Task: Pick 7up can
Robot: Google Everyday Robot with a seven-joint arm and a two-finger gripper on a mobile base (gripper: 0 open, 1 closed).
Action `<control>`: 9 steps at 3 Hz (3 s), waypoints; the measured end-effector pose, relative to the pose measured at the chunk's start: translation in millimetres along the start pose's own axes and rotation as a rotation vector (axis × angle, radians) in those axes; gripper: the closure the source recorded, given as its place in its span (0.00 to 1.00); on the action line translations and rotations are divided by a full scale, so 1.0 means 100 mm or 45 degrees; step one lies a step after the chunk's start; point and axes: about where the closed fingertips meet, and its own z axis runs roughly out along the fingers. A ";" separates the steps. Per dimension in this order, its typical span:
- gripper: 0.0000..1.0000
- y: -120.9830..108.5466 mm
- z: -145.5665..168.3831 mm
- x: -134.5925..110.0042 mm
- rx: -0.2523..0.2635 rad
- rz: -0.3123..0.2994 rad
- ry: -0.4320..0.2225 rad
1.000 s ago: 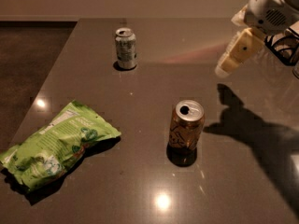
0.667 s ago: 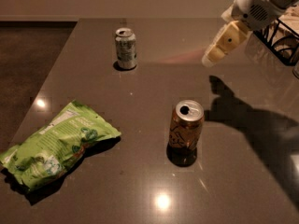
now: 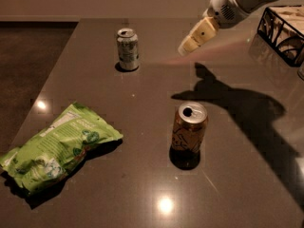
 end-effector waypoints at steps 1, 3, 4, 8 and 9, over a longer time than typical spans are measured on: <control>0.00 0.10 0.47 -0.36 -0.032 -0.002 -0.121; 0.00 0.44 1.11 -0.75 -0.108 -0.021 -0.213; 0.00 0.46 1.35 -0.86 -0.101 -0.002 -0.234; 0.37 0.44 1.69 -1.14 -0.126 0.048 -0.273; 0.61 0.43 1.65 -1.18 -0.151 0.060 -0.287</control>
Offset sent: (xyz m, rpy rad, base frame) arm 0.0332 0.1358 -0.0312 0.1912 -0.0658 0.1017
